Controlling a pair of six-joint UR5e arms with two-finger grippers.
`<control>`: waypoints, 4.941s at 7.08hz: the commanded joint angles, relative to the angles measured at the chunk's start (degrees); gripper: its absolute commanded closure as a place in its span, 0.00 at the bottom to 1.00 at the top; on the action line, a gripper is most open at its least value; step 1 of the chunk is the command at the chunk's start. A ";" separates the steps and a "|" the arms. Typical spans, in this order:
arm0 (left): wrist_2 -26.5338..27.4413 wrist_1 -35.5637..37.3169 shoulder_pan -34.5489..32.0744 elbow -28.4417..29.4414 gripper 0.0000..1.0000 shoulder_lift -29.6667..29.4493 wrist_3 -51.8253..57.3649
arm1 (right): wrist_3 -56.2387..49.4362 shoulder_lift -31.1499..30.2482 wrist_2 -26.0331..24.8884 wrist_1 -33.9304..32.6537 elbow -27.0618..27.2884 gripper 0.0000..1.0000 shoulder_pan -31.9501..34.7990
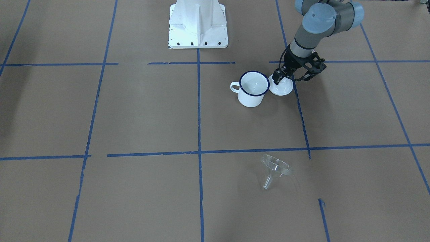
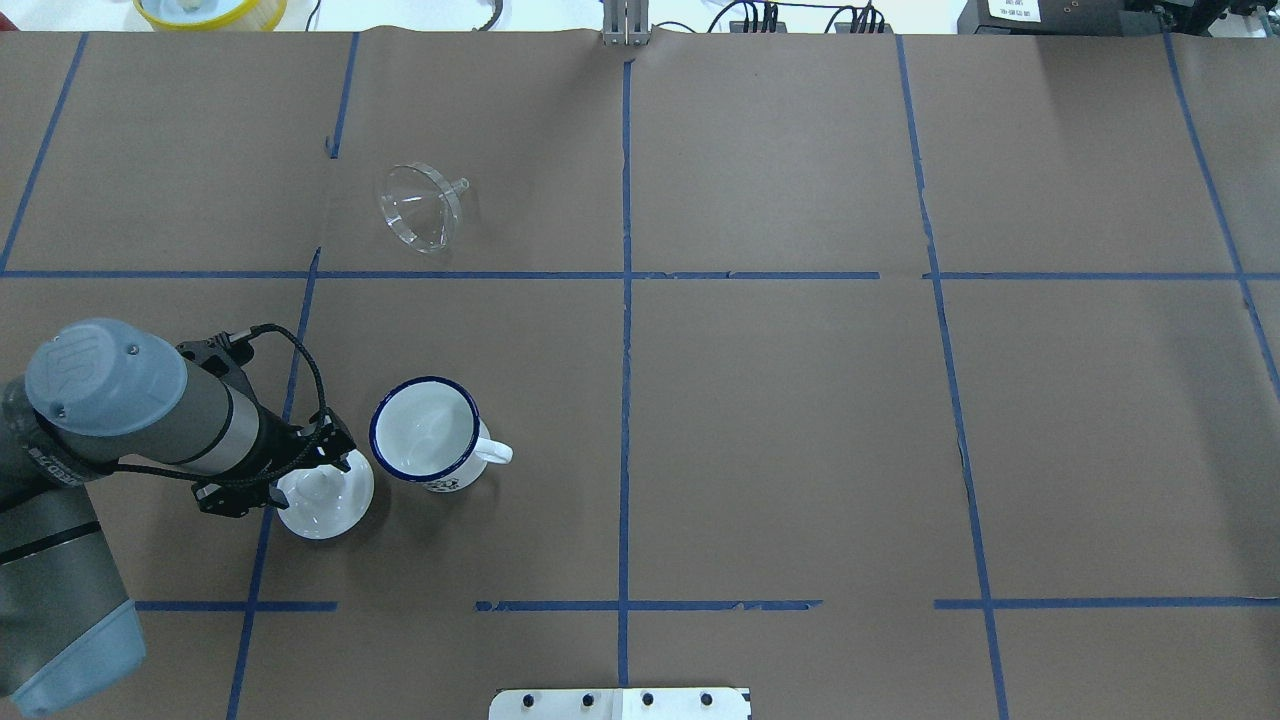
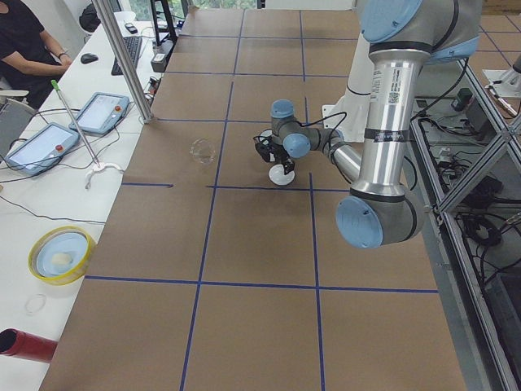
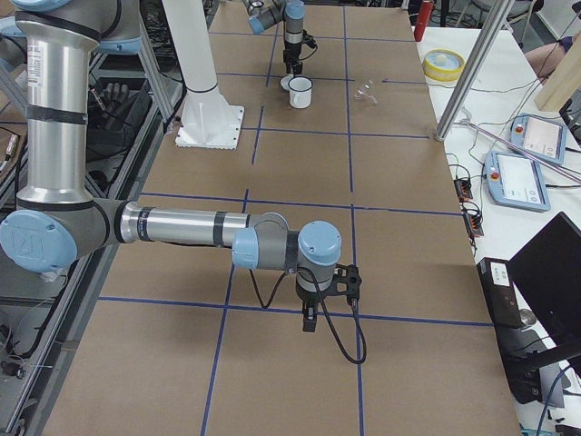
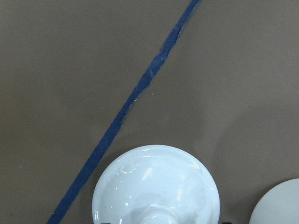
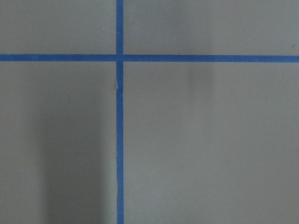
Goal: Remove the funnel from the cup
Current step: 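Lower the left gripper onto the white lid and grasp its knob, then lift the white lid and carry it over the mug, then lower the white lid onto the mug opening with the left gripper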
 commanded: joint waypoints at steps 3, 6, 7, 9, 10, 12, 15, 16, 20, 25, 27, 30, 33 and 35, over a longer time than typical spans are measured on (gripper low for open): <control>0.09 0.16 0.40 0.09 0.88 -0.03 -0.04 | 0.00 0.00 0.00 0.00 -0.07 0.00 0.00; 0.18 2.60 -1.00 -3.84 1.00 0.41 -0.13 | 0.00 0.00 0.00 0.00 0.02 0.00 0.00; 0.27 9.32 -2.66 -9.00 1.00 0.32 -0.04 | 0.00 0.00 0.00 0.00 0.02 0.00 0.00; 0.71 21.38 -3.81 -16.50 1.00 -0.29 0.22 | 0.00 0.00 0.00 0.00 0.02 0.00 0.00; 0.62 22.99 -5.64 -17.57 1.00 -1.51 0.22 | 0.00 0.00 0.00 0.00 0.02 0.00 0.00; 0.53 34.54 -6.98 -15.83 1.00 -15.86 0.31 | 0.00 0.00 0.00 0.00 0.02 0.00 0.00; 0.00 32.44 -6.37 -7.32 1.00 -22.09 0.66 | 0.00 0.00 0.00 0.00 0.02 0.00 0.00; -0.08 29.63 -6.28 -4.77 1.00 -22.09 0.66 | 0.00 0.00 0.00 0.00 0.02 0.00 0.00; -0.43 27.41 -5.31 -2.99 1.00 -22.09 0.66 | 0.00 0.00 0.00 0.00 -0.07 0.00 0.00; -1.66 27.31 -3.99 -3.08 1.00 -22.09 0.05 | 0.00 0.00 0.00 0.00 0.02 0.00 0.00; -1.67 27.31 -3.99 -3.08 1.00 -22.00 0.05 | 0.00 0.00 0.00 0.00 0.02 0.00 0.00; -1.67 27.23 -3.99 -2.73 1.00 -21.92 0.57 | 0.00 0.00 0.00 0.00 -0.07 0.00 0.00; -1.67 27.05 -3.73 -1.49 1.00 -22.00 0.75 | 0.00 0.00 0.00 0.00 0.02 0.00 0.00; -1.67 27.05 -3.73 -2.11 1.00 -22.00 0.66 | 0.00 0.00 0.00 0.00 0.02 0.00 0.00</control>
